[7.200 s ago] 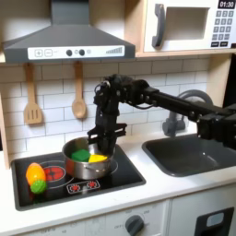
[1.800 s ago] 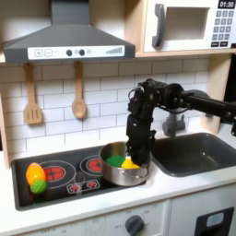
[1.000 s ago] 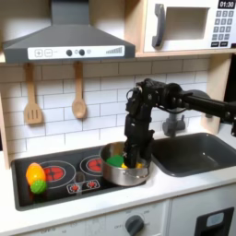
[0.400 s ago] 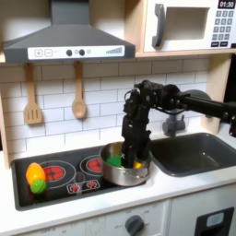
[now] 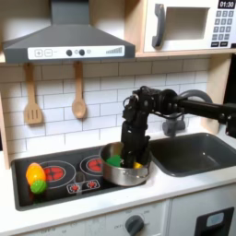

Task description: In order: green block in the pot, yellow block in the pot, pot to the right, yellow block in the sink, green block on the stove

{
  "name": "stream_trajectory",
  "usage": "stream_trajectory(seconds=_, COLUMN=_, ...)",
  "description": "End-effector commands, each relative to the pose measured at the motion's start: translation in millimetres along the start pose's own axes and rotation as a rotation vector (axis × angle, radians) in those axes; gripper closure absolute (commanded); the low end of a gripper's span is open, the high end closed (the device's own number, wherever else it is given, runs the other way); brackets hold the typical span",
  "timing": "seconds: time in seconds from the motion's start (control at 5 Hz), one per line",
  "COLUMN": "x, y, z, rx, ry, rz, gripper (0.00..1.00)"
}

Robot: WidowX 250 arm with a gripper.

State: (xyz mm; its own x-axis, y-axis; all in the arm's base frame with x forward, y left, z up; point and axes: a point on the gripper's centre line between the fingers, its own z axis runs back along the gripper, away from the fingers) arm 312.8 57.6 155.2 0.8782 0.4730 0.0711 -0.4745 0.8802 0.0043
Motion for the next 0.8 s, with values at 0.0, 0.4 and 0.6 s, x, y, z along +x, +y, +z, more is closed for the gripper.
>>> stream_trajectory(seconds=0.0, x=-0.7, y=-2.7, z=-13.1, rx=0.0, ry=0.013, rz=-0.004, gripper=0.0)
stream_trajectory(seconds=0.4, x=-0.6, y=-2.2, z=-16.9, rx=0.007, ry=0.026, rz=0.004, gripper=1.0)
stream_trajectory(seconds=0.6, x=-1.6, y=-2.5, z=-13.8, rx=0.006, ry=0.026, rz=0.006, gripper=1.0)
